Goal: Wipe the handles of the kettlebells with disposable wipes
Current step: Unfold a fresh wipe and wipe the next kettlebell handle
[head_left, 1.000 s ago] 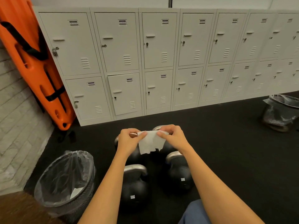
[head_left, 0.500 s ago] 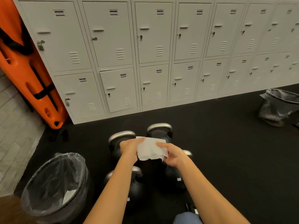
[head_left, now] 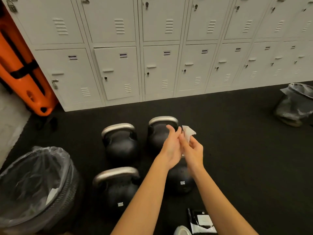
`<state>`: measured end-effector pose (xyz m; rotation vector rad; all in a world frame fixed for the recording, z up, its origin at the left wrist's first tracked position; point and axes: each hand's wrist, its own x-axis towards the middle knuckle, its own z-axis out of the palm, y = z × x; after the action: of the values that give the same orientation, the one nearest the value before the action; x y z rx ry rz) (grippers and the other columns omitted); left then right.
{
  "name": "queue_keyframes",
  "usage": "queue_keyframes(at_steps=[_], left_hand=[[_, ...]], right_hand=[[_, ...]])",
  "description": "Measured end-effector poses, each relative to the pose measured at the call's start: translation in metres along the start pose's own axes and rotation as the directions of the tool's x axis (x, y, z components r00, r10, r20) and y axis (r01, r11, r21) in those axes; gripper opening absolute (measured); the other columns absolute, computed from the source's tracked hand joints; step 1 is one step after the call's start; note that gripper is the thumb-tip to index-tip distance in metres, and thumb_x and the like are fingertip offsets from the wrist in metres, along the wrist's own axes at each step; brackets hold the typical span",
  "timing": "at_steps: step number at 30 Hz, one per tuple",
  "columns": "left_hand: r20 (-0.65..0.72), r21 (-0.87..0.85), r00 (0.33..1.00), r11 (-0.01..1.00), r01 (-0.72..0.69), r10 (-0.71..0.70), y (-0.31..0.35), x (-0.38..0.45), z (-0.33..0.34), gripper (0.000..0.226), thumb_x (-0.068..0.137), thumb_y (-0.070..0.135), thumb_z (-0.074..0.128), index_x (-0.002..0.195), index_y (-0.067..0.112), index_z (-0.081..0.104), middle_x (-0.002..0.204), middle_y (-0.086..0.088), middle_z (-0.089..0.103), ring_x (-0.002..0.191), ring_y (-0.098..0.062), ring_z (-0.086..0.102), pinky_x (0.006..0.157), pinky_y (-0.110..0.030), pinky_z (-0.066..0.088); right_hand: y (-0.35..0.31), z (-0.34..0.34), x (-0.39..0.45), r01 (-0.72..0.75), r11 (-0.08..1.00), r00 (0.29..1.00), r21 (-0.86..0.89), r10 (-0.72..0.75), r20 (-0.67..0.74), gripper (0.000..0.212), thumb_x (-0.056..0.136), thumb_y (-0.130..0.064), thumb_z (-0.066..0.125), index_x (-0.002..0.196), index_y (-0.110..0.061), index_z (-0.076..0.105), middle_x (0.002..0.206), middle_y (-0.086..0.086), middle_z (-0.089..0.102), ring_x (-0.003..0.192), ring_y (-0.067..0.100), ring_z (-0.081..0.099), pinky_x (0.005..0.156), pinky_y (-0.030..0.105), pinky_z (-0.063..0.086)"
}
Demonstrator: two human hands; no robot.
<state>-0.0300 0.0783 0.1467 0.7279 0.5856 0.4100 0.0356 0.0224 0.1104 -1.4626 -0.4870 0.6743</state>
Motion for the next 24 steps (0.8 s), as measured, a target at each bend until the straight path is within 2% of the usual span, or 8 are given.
queue_keyframes(at_steps=[3, 7, 11, 13, 14, 17, 20, 24], left_hand=[[-0.104, -0.059, 0.994, 0.997, -0.046, 0.040, -0.013, 0.019, -0.033, 0.040, 0.101, 0.054, 0.020, 0.129, 0.036, 0.040, 0.131, -0.009, 0.062, 0.118, -0.025, 0.059, 0.110, -0.045, 0.038], [-0.421, 0.304, 0.886, 0.950, -0.065, 0.196, -0.044, 0.052, -0.098, 0.030, 0.101, 0.018, 0.046, 0.131, 0.014, 0.047, 0.118, -0.009, 0.065, 0.104, -0.019, 0.059, 0.080, -0.025, 0.046], [-0.334, 0.498, 0.923, 0.867, 0.000, 0.192, -0.094, 0.072, -0.129, 0.030, 0.103, 0.020, 0.039, 0.128, 0.015, 0.056, 0.129, -0.005, 0.055, 0.117, -0.015, 0.050, 0.092, -0.019, 0.038], [-0.305, 0.492, 0.932, 0.870, -0.024, 0.199, -0.108, 0.075, -0.131, 0.032, 0.105, 0.022, 0.033, 0.126, 0.016, 0.056, 0.125, -0.004, 0.058, 0.114, -0.013, 0.051, 0.085, -0.011, 0.040], [-0.298, 0.481, 0.931, 0.875, -0.045, 0.211, -0.111, 0.076, -0.132, 0.031, 0.105, 0.021, 0.032, 0.124, 0.016, 0.056, 0.120, -0.003, 0.060, 0.112, -0.012, 0.053, 0.080, -0.005, 0.041], [-0.273, 0.435, 0.935, 0.896, -0.089, 0.226, -0.111, 0.077, -0.134, 0.032, 0.106, 0.015, 0.030, 0.122, 0.010, 0.057, 0.111, 0.000, 0.062, 0.103, -0.008, 0.057, 0.073, -0.002, 0.044], [-0.250, 0.390, 0.944, 0.915, -0.103, 0.213, -0.111, 0.078, -0.134, 0.031, 0.104, 0.015, 0.035, 0.119, 0.011, 0.062, 0.108, 0.002, 0.066, 0.099, -0.005, 0.061, 0.073, -0.006, 0.047], [-0.265, 0.381, 0.942, 0.920, -0.093, 0.205, -0.113, 0.081, -0.138, 0.033, 0.105, 0.019, 0.033, 0.117, 0.015, 0.064, 0.113, -0.002, 0.067, 0.104, -0.008, 0.061, 0.080, -0.011, 0.047]], right_hand=[[0.021, -0.023, 0.021, -0.089, 0.996, 0.996, -0.005, 0.088, -0.030, 0.020, 0.091, -0.012, 0.063, 0.087, 0.007, 0.061, 0.084, 0.028, 0.062, 0.088, 0.040, 0.066, 0.075, 0.040, 0.049], [0.037, -0.045, 0.046, -0.138, 0.987, 0.989, -0.082, 0.132, -0.065, 0.015, 0.096, -0.006, 0.054, 0.085, -0.007, 0.065, 0.086, 0.014, 0.068, 0.080, 0.024, 0.064, 0.076, 0.042, 0.052], [0.061, -0.046, 0.057, 0.061, 0.866, 0.992, -0.496, -0.107, -0.066, 0.036, 0.091, -0.016, 0.058, 0.060, -0.005, 0.045, 0.057, 0.005, 0.043, 0.058, 0.010, 0.041, 0.054, 0.023, 0.034], [0.071, -0.036, 0.048, 0.208, 0.744, 0.973, -0.635, -0.225, 0.056, 0.034, 0.092, -0.001, 0.055, 0.064, -0.020, 0.054, 0.062, -0.010, 0.051, 0.059, 0.002, 0.047, 0.057, 0.015, 0.036], [0.077, -0.030, 0.044, 0.288, 0.667, 0.955, -0.687, -0.251, 0.156, 0.033, 0.090, 0.004, 0.053, 0.079, -0.024, 0.066, 0.080, -0.013, 0.064, 0.078, 0.001, 0.060, 0.072, 0.010, 0.041], [0.106, -0.020, 0.044, 0.534, 0.393, 0.845, -0.749, -0.286, 0.452, 0.046, 0.088, 0.002, 0.058, 0.131, -0.016, 0.060, 0.137, 0.000, 0.057, 0.134, 0.014, 0.045, 0.117, 0.033, 0.030], [0.115, -0.016, 0.046, 0.647, 0.304, 0.762, -0.699, -0.277, 0.585, 0.043, 0.094, -0.017, 0.059, 0.136, -0.019, 0.055, 0.141, -0.002, 0.054, 0.139, 0.012, 0.039, 0.118, 0.037, 0.028], [0.120, -0.040, 0.041, 0.737, 0.239, 0.676, -0.633, -0.242, 0.696, 0.047, 0.095, -0.014, 0.055, 0.141, -0.023, 0.050, 0.150, -0.007, 0.043, 0.146, 0.005, 0.023, 0.118, 0.033, 0.026]])
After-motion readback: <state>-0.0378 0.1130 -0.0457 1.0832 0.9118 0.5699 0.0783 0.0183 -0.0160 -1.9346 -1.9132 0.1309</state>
